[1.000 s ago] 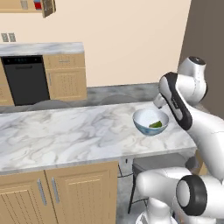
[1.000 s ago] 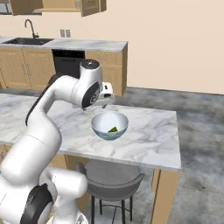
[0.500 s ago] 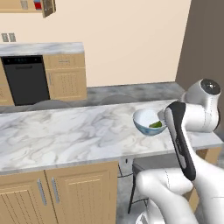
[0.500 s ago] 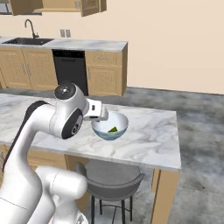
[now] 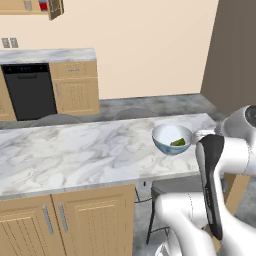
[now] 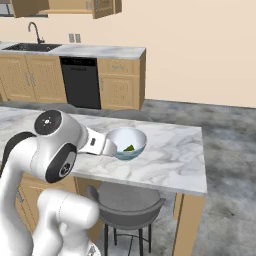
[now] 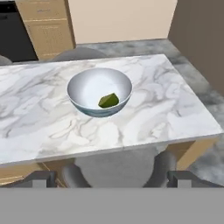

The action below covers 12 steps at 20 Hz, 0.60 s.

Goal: There is a bowl on the dining counter. Grab a lemon wedge from the fridge and place it in the bowl. Then get the liquor bottle and glass cup from the cabinet and place them next to the bowl.

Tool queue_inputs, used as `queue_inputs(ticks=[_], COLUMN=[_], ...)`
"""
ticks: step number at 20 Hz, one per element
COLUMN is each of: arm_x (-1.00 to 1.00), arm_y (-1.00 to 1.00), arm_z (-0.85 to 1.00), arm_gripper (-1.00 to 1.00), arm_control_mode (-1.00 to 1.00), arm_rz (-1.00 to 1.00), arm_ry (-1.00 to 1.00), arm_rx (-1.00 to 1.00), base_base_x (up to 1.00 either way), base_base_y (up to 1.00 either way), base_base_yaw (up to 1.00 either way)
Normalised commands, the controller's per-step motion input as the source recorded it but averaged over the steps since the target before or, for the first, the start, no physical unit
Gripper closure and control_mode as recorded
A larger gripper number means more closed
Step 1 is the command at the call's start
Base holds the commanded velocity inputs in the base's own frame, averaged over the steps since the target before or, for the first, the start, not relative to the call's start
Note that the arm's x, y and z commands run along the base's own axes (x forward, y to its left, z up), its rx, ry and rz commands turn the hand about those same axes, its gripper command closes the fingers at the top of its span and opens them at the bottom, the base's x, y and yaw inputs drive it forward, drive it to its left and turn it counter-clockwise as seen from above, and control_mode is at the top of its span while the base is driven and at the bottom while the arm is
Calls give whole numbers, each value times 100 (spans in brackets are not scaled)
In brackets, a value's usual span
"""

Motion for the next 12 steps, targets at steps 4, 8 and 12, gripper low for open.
queue_inputs(ticks=[4,8,12], arm_x=[-54,0,0], arm_y=[-20,0,0], arm_z=[-7,0,0], arm_gripper=[-100,-100,-100], arm_control_mode=[100,100,100], arm_rz=[-12,0,0], arm_ry=[-19,0,0], arm_rx=[8,0,0], base_base_x=[-13,-24,-1], base_base_y=[-13,-80,-100], base_base_yaw=[-2,1,10])
